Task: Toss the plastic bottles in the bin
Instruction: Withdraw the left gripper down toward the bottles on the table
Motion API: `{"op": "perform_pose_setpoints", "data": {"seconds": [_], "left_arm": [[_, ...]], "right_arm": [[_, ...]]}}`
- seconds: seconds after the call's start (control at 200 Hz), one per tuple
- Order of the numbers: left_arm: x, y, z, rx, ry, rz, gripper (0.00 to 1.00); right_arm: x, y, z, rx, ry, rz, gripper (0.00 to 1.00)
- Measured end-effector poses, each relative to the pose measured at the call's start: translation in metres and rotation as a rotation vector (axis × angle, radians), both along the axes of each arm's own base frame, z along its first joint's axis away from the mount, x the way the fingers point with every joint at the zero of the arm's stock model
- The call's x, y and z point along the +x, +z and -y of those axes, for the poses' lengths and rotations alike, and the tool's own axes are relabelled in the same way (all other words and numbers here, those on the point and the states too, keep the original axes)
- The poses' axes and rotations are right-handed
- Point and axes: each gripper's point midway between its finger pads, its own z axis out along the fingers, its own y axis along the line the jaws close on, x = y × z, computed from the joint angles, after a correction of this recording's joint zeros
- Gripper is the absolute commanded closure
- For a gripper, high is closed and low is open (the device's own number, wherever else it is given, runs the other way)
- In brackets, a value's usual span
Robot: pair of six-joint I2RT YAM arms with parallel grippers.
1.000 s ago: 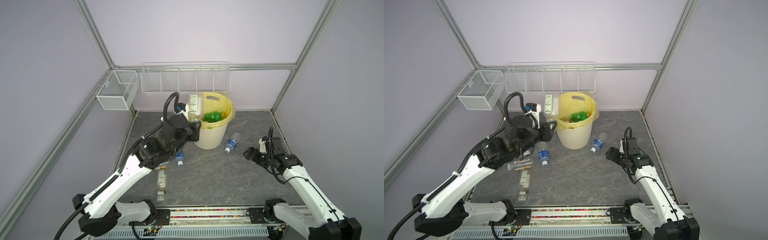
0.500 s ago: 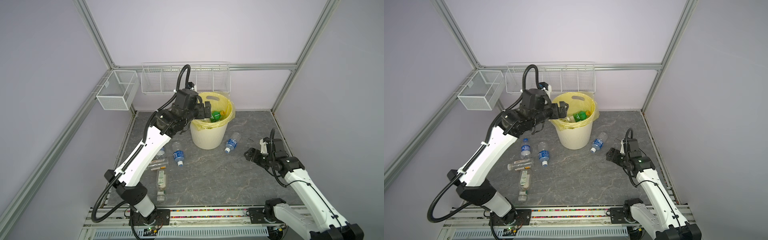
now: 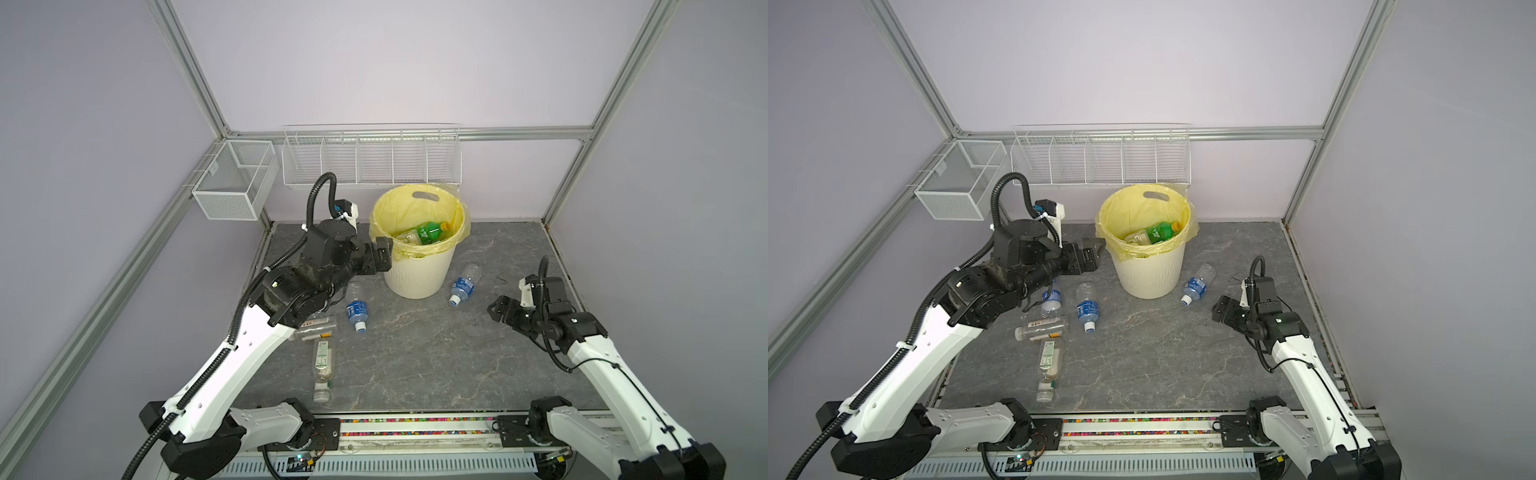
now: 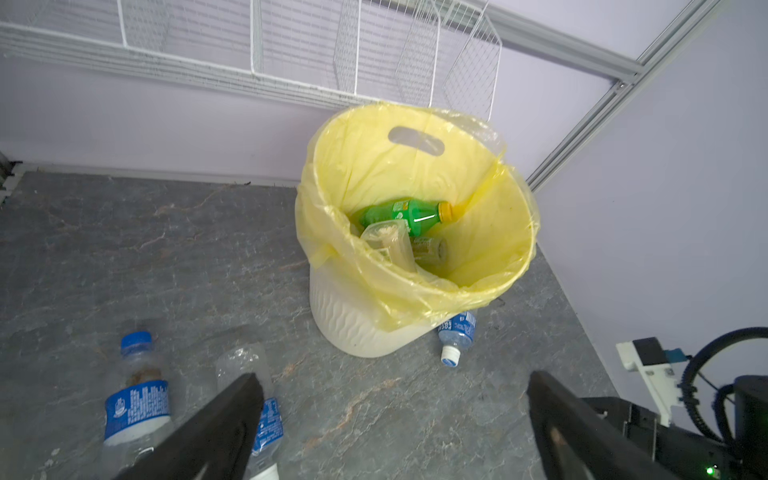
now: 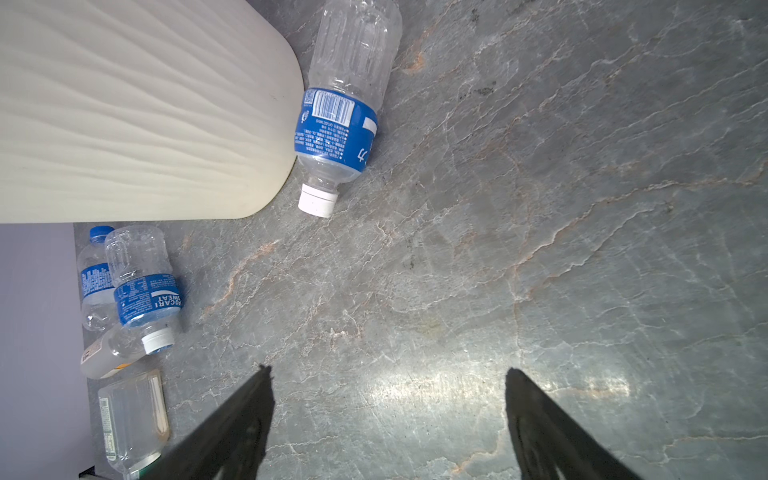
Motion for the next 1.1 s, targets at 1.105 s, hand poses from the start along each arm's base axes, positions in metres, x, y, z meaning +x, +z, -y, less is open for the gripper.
{"op": "perform_pose_setpoints", "data": {"seconds": [1.105], "left_arm": [[-0.028, -0.136, -0.037, 0.099, 0.091, -0.198, 0.01]], "right_arm": [[0.01, -0.028, 0.005, -0.018, -0.081, -0.114, 0.11]]}}
